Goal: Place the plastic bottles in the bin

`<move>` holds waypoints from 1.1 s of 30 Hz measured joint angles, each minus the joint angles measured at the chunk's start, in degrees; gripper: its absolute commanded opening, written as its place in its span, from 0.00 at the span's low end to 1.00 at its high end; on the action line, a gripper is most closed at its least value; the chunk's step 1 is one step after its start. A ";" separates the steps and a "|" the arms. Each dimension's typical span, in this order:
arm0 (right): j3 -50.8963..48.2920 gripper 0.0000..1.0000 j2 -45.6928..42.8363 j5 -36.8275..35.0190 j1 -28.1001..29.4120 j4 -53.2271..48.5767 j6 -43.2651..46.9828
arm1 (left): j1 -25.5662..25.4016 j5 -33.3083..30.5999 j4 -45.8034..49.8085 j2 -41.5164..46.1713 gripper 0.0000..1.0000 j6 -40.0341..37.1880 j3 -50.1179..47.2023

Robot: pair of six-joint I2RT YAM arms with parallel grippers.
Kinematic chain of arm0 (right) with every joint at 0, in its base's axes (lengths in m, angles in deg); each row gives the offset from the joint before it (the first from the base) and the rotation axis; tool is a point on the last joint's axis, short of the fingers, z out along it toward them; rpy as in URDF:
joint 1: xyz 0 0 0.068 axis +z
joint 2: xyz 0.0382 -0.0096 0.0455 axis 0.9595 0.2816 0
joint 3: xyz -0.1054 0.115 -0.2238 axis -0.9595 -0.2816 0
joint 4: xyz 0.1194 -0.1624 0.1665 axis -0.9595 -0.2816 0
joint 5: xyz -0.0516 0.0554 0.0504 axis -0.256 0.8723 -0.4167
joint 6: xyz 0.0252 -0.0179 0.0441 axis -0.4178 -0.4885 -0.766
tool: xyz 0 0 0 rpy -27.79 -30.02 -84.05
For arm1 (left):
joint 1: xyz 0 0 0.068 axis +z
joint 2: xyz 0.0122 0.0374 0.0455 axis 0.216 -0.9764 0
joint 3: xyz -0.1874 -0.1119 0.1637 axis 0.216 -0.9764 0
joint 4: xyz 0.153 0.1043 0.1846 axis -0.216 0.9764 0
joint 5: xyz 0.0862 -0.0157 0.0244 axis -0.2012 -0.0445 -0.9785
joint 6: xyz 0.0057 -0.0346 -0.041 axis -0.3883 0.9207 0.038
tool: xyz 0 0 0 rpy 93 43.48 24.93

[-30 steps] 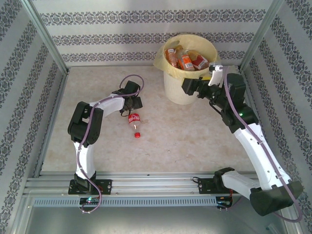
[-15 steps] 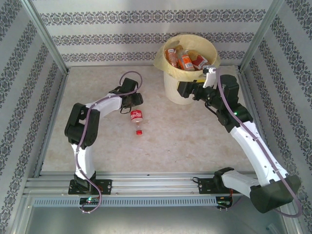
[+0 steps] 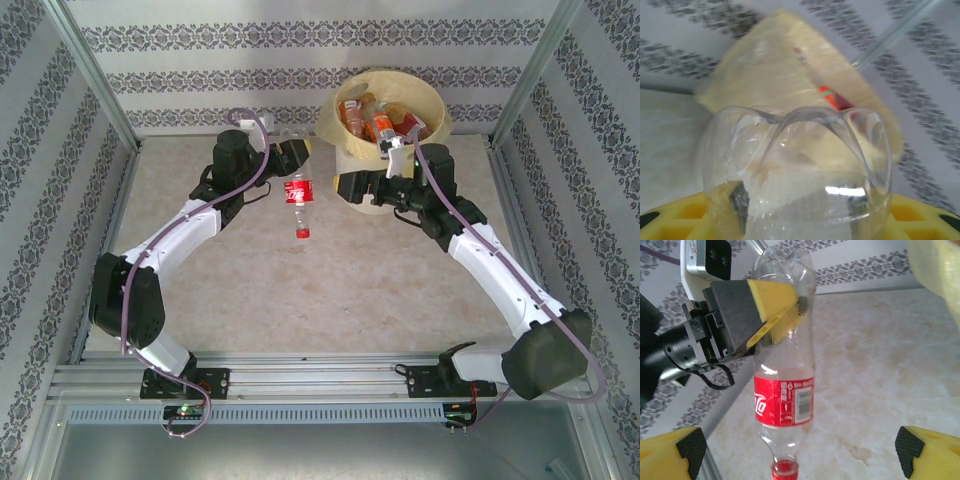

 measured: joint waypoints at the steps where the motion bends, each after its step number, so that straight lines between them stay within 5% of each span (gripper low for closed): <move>1: 0.87 0.98 0.61 0.24 0.24 -0.04 0.02 | 0.00 1.42 -1.22 -0.02 0.54 0.61 0.00; 9: 6.67 0.98 5.35 2.54 3.13 -0.02 0.31 | -0.15 11.13 -14.49 -0.85 0.55 8.52 0.57; 22: 11.89 0.97 13.44 7.17 5.62 1.42 0.20 | -0.92 14.91 -22.47 -4.55 0.55 15.26 1.86; 33: 13.53 0.63 16.37 9.22 5.73 1.44 -1.22 | -0.92 15.32 -23.47 -5.16 0.54 16.28 1.88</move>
